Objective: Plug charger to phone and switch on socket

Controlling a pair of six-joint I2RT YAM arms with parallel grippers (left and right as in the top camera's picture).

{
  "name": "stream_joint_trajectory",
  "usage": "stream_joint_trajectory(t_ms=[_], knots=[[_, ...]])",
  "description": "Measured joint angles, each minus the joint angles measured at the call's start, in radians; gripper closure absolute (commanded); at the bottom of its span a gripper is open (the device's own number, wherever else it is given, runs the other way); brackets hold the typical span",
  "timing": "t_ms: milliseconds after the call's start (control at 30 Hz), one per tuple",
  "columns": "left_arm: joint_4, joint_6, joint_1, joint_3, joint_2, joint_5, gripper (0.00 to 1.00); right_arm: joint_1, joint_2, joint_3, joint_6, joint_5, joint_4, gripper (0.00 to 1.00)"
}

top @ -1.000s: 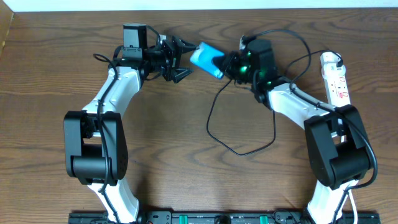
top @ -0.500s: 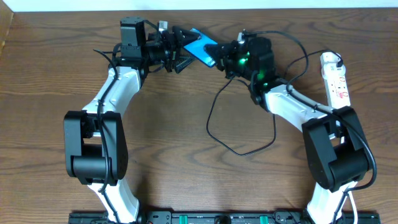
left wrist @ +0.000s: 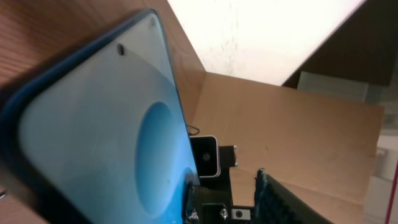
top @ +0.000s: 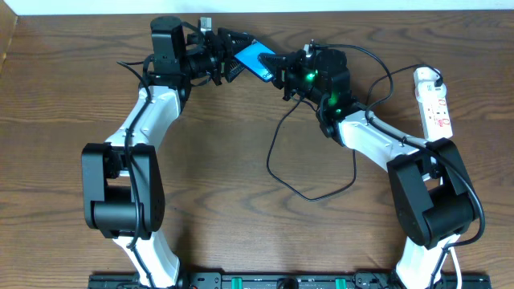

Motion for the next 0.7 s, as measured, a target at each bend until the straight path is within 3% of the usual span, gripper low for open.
stream_joint_trajectory(t_ms=[700], knots=[[0.0,-0.112,0.004,0.0,0.0,-0.101,0.61,0.054,-0.002,0.0,0.048,0.124,0.006,0.99]])
